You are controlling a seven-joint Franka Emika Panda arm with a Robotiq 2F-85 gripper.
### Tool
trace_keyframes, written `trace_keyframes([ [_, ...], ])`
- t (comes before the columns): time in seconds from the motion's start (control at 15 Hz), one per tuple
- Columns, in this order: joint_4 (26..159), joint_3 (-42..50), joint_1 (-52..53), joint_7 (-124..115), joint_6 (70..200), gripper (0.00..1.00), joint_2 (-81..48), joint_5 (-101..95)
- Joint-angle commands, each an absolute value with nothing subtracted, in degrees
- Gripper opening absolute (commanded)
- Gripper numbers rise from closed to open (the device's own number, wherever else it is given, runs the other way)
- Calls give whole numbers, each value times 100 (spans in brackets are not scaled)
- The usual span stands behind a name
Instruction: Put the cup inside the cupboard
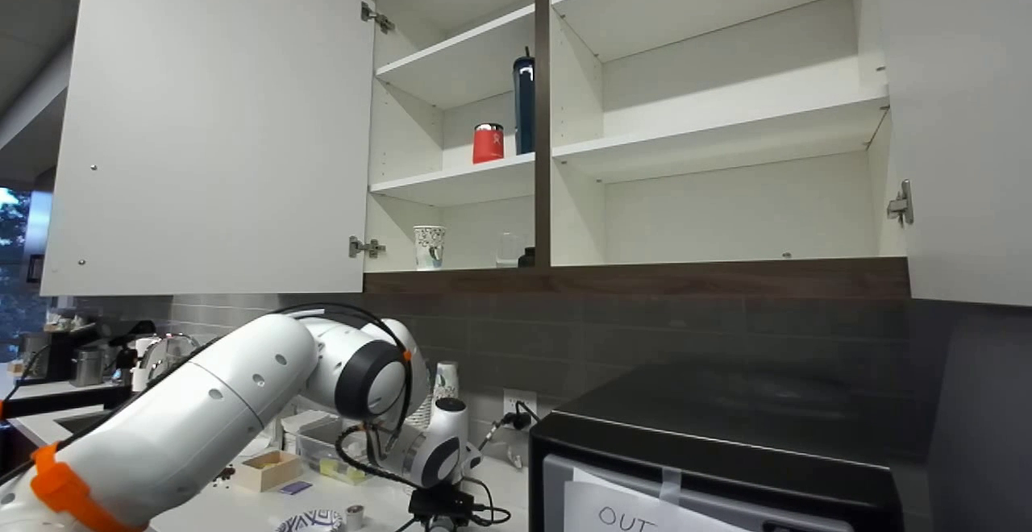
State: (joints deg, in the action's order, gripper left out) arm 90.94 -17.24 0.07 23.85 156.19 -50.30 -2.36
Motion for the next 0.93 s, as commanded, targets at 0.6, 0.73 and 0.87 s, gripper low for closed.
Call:
trace_keyframes([
  [0.6,9572,-1160,167,1834,15463,38,-4000,-325],
  [0.73,9754,-774,371,1528,15317,38,-3715,-514],
  [0.87,9930,-351,605,1164,15051,38,-3472,-811],
])
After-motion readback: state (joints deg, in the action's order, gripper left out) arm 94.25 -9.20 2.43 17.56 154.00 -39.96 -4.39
